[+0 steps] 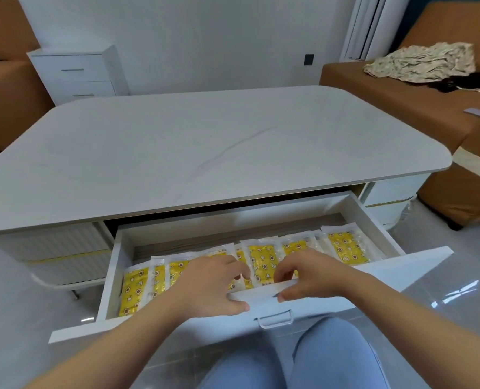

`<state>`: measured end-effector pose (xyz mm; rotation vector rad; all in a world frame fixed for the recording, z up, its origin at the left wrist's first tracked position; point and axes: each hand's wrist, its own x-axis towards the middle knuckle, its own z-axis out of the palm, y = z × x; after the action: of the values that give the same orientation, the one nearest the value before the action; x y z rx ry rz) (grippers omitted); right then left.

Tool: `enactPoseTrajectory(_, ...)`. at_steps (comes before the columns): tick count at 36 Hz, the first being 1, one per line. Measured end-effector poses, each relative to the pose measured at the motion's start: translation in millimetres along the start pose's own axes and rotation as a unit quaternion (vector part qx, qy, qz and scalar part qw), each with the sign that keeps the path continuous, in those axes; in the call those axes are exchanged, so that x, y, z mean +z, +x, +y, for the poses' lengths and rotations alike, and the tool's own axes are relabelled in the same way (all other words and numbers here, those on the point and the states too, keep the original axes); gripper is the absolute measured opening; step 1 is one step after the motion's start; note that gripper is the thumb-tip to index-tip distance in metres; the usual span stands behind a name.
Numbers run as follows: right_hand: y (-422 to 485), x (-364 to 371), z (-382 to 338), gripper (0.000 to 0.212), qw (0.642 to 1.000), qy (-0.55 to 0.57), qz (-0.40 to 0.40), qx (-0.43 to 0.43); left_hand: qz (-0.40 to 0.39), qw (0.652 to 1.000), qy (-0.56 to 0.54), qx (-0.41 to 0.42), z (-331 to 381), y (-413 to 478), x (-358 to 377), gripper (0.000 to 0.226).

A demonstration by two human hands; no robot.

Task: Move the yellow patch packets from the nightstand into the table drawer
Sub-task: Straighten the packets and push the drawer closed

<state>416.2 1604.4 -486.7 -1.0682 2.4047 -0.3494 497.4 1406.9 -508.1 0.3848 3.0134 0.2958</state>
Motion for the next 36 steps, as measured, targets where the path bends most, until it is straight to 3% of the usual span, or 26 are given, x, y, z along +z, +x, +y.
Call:
enactPoseTrajectory(6,6,-3,2,0.031,0.998,-0.046,0.047,-0.022,0.085,0.996,0.019,0.029,-7,4,-6,0.045)
enactPoseTrajectory(11,23,-8,3,0.034,0.990,-0.093,0.104,-0.022,0.142,0.989,0.042,0.000,-22,14,-5,0.041)
enactPoseTrajectory(18,48,-13,13,0.082,0.953,-0.187,0.240,-0.018,0.207,0.971,0.103,-0.055,-36,34,-9,0.080)
enactPoseTrajectory(22,63,-27,7,0.103,0.947,-0.236,0.216,0.032,0.151,0.969,0.145,-0.131,-43,46,-20,0.112)
enactPoseTrajectory(27,82,-40,4,0.098,0.957,-0.223,0.174,0.070,0.056,0.970,0.109,-0.208,-51,64,-29,0.108)
enactPoseTrajectory(31,98,-44,6,0.085,0.966,-0.189,0.158,0.080,0.057,0.973,0.064,-0.215,-61,74,-28,0.091)
enactPoseTrajectory(36,108,-43,6,0.065,0.965,-0.159,0.194,0.071,0.097,0.971,0.068,-0.206,-66,81,-26,0.070)
